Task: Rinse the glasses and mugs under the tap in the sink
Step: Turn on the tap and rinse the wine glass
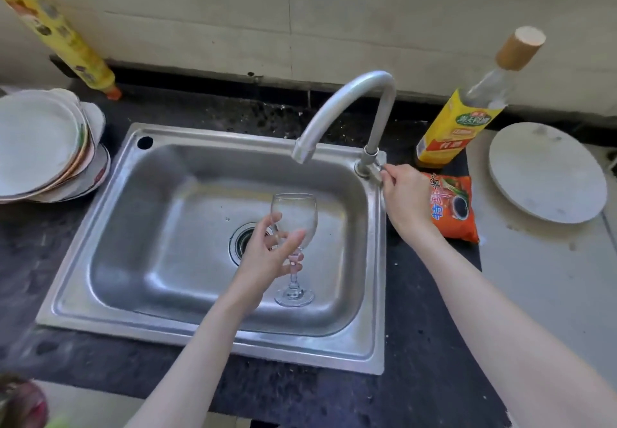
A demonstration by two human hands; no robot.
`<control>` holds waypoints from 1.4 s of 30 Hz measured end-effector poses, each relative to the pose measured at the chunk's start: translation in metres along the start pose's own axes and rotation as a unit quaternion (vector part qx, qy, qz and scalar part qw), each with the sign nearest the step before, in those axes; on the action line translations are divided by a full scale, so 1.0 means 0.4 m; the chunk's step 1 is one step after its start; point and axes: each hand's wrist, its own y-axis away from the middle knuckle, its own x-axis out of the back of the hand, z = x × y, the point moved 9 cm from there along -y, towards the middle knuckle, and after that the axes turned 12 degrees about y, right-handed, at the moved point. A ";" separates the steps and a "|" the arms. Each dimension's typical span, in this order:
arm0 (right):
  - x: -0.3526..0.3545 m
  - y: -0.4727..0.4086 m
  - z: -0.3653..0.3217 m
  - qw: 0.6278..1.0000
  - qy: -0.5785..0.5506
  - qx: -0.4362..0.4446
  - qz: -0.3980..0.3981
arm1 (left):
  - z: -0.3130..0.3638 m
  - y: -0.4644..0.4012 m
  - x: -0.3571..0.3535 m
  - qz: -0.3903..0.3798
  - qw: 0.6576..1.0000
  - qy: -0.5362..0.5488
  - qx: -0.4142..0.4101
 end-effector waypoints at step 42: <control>-0.192 0.272 -0.265 0.831 -0.472 -0.127 -0.265 | 0.053 -0.108 -0.004 -0.031 0.996 -0.081 -0.020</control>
